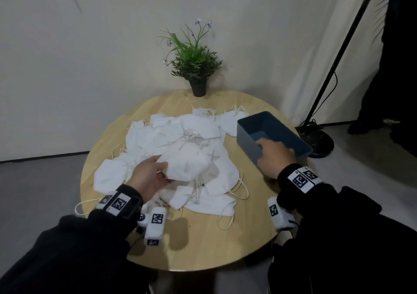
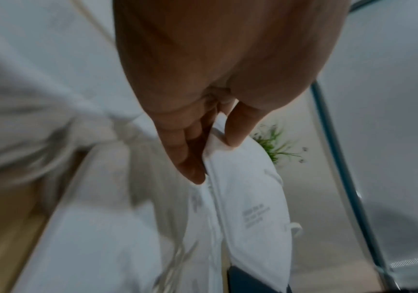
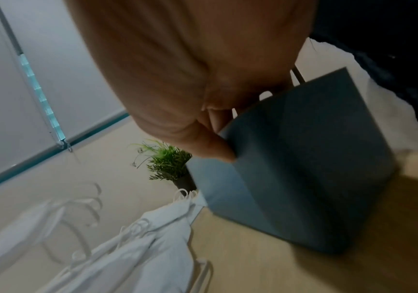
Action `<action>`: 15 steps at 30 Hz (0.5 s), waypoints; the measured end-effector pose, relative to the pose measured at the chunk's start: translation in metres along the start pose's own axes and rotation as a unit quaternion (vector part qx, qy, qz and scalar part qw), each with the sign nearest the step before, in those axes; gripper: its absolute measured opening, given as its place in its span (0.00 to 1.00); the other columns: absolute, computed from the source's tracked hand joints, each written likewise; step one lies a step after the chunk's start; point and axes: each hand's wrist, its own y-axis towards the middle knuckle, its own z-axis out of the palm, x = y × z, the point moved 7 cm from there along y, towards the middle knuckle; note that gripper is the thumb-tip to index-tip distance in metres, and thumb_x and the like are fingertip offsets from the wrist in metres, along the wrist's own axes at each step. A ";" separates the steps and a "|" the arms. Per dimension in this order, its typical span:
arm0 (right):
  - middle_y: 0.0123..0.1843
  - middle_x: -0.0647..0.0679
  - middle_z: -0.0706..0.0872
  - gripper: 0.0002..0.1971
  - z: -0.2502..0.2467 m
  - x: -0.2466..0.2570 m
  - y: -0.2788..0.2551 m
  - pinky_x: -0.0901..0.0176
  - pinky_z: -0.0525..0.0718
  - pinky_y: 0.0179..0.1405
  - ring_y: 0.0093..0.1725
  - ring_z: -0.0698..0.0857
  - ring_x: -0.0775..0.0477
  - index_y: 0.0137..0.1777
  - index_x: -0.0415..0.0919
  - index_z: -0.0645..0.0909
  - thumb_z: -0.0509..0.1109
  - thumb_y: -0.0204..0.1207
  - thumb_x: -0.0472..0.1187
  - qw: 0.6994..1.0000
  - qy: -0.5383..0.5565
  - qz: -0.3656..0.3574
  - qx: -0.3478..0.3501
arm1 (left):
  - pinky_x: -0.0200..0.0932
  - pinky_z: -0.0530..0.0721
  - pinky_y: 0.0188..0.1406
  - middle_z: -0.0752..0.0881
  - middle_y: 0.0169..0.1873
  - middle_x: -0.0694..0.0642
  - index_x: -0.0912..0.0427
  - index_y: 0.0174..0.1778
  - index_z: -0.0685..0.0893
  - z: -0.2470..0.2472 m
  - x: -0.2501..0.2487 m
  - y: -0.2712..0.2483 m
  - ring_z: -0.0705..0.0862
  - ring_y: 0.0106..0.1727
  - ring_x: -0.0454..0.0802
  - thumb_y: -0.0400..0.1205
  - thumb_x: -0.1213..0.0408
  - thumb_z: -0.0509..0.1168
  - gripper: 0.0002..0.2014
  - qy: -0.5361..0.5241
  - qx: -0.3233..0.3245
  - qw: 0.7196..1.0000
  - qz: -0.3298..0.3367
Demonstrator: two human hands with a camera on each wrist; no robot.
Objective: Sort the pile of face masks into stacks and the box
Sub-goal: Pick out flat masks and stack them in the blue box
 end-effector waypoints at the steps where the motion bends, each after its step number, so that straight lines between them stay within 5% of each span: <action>1: 0.63 0.43 0.86 0.20 -0.002 -0.004 -0.004 0.39 0.72 0.71 0.65 0.83 0.35 0.72 0.50 0.76 0.65 0.81 0.36 1.000 -0.007 -0.005 0.007 | 0.58 0.90 0.50 0.89 0.60 0.65 0.63 0.66 0.83 0.000 -0.017 -0.003 0.90 0.53 0.62 0.89 0.75 0.60 0.13 0.033 -0.007 0.999 0.037; 4: 0.64 0.45 0.87 0.18 -0.004 -0.016 -0.015 0.41 0.76 0.72 0.66 0.84 0.36 0.68 0.54 0.78 0.65 0.81 0.36 0.999 -0.016 -0.018 0.022 | 0.50 0.90 0.37 0.89 0.51 0.62 0.59 0.56 0.86 0.009 -0.073 -0.013 0.89 0.42 0.56 0.85 0.77 0.63 0.12 0.122 -0.021 0.982 0.146; 7: 0.57 0.48 0.88 0.12 -0.005 -0.025 -0.025 0.41 0.80 0.70 0.61 0.85 0.38 0.55 0.57 0.80 0.67 0.79 0.37 0.999 -0.007 -0.027 0.031 | 0.52 0.88 0.47 0.88 0.45 0.52 0.52 0.47 0.87 0.040 -0.124 -0.028 0.86 0.44 0.51 0.81 0.74 0.66 0.11 0.227 -0.007 0.937 0.267; 9: 0.50 0.52 0.87 0.09 -0.006 -0.032 -0.029 0.46 0.82 0.63 0.55 0.86 0.41 0.45 0.55 0.80 0.66 0.77 0.37 0.999 0.000 -0.027 0.038 | 0.47 0.82 0.54 0.88 0.47 0.45 0.49 0.50 0.86 0.070 -0.143 -0.044 0.83 0.47 0.46 0.81 0.69 0.66 0.09 0.341 0.015 0.874 0.346; 12: 0.47 0.52 0.87 0.09 -0.004 -0.039 -0.035 0.47 0.85 0.61 0.52 0.86 0.44 0.42 0.53 0.83 0.66 0.79 0.37 0.996 0.020 -0.037 0.079 | 0.35 0.77 0.47 0.87 0.47 0.42 0.48 0.55 0.85 0.106 -0.152 -0.071 0.81 0.44 0.37 0.86 0.69 0.65 0.10 0.485 0.042 0.762 0.427; 15: 0.51 0.52 0.88 0.10 -0.002 -0.037 -0.040 0.50 0.86 0.58 0.55 0.86 0.45 0.50 0.50 0.87 0.66 0.79 0.36 0.991 0.074 -0.060 0.090 | 0.48 0.79 0.46 0.88 0.45 0.46 0.48 0.56 0.84 0.113 -0.168 -0.085 0.83 0.43 0.49 0.86 0.70 0.66 0.11 0.567 0.061 0.689 0.447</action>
